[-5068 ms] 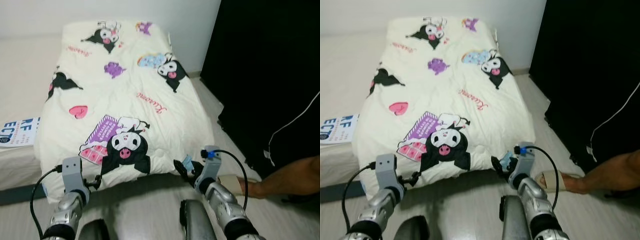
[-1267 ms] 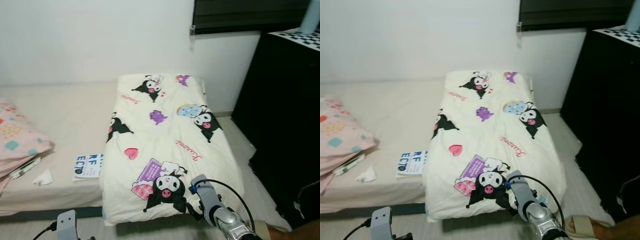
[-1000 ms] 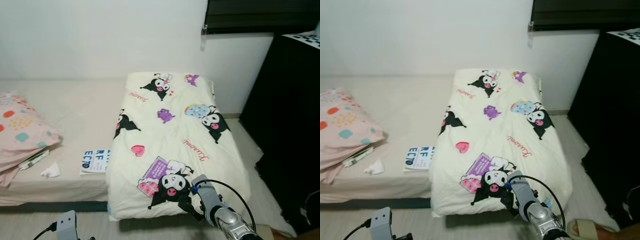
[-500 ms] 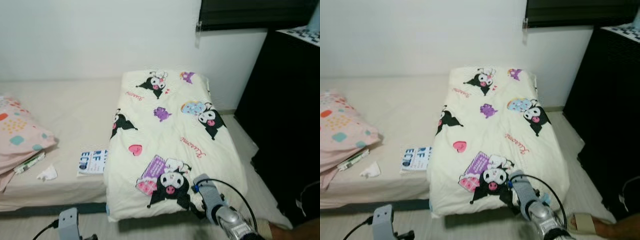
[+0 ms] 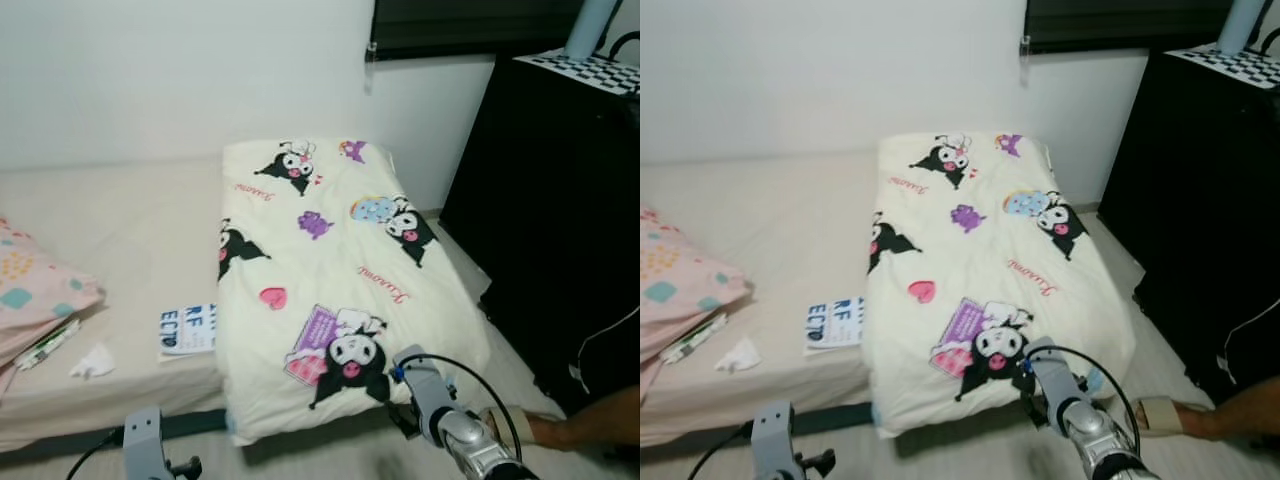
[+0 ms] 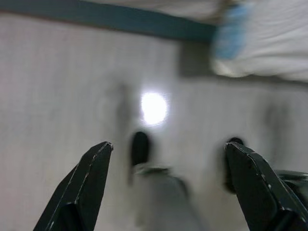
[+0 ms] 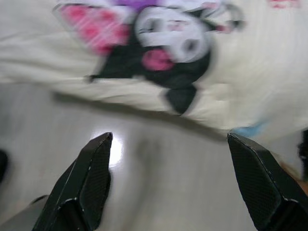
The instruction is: Clean up the room
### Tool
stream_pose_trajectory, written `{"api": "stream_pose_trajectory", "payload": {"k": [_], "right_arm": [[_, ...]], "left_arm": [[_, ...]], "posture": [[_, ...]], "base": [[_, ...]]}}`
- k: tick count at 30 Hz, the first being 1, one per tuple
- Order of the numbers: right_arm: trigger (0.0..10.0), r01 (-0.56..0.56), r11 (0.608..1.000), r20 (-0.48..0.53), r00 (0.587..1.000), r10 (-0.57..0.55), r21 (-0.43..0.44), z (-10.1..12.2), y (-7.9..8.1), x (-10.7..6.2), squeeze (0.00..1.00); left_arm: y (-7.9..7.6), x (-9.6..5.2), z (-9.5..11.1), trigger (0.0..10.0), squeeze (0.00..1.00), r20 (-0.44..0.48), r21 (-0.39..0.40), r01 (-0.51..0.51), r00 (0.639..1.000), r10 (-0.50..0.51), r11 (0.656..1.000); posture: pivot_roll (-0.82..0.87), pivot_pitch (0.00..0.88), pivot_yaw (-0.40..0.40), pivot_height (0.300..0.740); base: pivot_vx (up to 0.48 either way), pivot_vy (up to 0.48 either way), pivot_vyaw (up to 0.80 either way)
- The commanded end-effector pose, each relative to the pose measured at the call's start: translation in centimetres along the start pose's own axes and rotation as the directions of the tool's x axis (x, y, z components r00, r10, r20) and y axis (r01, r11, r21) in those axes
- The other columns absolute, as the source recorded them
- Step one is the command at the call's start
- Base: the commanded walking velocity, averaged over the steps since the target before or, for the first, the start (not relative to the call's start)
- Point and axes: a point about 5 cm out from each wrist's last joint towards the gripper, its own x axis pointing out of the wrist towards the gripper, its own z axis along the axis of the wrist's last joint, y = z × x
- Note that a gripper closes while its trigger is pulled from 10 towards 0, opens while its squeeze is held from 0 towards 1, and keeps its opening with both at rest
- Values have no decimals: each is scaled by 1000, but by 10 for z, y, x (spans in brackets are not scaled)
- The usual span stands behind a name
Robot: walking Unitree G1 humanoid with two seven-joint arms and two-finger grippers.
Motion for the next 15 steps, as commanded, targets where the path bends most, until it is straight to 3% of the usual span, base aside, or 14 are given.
{"api": "stream_pose_trajectory", "payload": {"k": [1, 15], "right_arm": [[10000, -12, 1000, -17, 1000, 12, 1, -5, 5, 0, 0], [10000, 3, 1000, -15, 1000, -3, 14, -5, 3, 0, 0]], "left_arm": [[3, 0, -2, 10000, 0, -10, 12, -11, 1000, 11, 1000], [0, 0, 0, 10000, 0, -2, 12, -3, 1000, 3, 1000]], "posture": [[-131, 87, -4, 740], [-130, 89, -3, 740]], "base": [[0, 341, 0], [0, 333, 0]]}}
